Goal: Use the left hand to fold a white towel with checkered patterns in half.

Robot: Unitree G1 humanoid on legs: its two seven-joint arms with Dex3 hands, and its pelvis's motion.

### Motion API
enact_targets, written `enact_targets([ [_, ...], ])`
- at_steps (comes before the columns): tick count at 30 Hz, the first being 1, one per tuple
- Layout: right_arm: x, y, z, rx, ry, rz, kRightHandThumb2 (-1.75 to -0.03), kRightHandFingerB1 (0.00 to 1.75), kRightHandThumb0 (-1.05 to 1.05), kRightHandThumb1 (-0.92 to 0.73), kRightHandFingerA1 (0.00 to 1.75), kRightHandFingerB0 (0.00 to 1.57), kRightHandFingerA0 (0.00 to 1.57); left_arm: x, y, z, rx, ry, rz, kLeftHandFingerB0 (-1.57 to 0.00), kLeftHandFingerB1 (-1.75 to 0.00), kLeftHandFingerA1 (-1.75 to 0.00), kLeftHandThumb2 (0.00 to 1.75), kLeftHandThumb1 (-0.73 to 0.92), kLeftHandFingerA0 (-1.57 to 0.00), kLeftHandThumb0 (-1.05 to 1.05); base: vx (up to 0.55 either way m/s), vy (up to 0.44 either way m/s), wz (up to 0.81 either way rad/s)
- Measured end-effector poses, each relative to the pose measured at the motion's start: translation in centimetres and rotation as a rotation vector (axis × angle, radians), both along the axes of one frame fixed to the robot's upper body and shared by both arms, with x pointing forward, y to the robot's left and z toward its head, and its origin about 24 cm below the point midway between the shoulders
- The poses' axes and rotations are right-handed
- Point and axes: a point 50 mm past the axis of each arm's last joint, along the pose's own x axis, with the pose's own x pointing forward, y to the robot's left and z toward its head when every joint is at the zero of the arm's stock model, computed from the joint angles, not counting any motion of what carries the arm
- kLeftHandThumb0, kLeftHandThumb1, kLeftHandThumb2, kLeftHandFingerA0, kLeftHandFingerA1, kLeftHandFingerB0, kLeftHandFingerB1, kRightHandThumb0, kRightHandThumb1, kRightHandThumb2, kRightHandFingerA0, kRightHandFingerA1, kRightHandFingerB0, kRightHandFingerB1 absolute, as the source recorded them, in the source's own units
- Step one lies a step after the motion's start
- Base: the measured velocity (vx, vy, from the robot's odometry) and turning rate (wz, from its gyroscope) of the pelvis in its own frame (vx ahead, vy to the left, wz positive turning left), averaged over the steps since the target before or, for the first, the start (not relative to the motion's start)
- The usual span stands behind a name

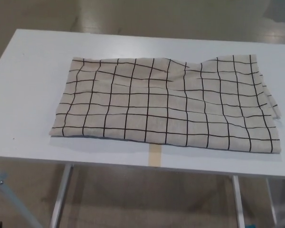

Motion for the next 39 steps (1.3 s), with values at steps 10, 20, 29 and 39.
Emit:
enact_targets([
  [10,-0.7,0.0,0.4,0.003,-0.04,-0.012,-0.91,0.67,-0.3,-0.51,0.73,0.49,0.46,-0.6,0.1,0.5,-0.023,-0.058,0.007,0.0,-0.13,-0.13,0.66,0.42,0.0,-0.33,0.0,0.0,0.0],
  [20,-1.5,4.3,1.1,0.102,-0.127,0.057,-0.6,0.55,-0.26,-0.7,0.69,0.44,0.4,1.0,-2.3,6.0,0.109,-0.35,-0.101,0.0,-0.04,-0.08,0.62,0.29,0.0,-0.46,0.0,0.0,0.0],
  [29,-3.2,6.7,-0.5,0.168,-0.069,0.109,-0.6,0.58,-0.3,-0.7,0.69,0.4,0.38,1.8,-5.7,12.8,0.29,-0.67,-0.254,0.0,-0.04,-0.13,0.64,0.33,0.0,-0.52,0.0,0.0,0.0],
  [39,-3.8,7.6,-1.1,0.137,-0.053,0.169,-0.61,0.57,-0.29,-0.7,0.68,0.44,0.43,3.9,-10.9,19.5,0.536,-0.93,-0.547,0.0,-0.13,-0.13,0.7,0.35,0.0,-0.5,0.0,0.0,0.0],
])
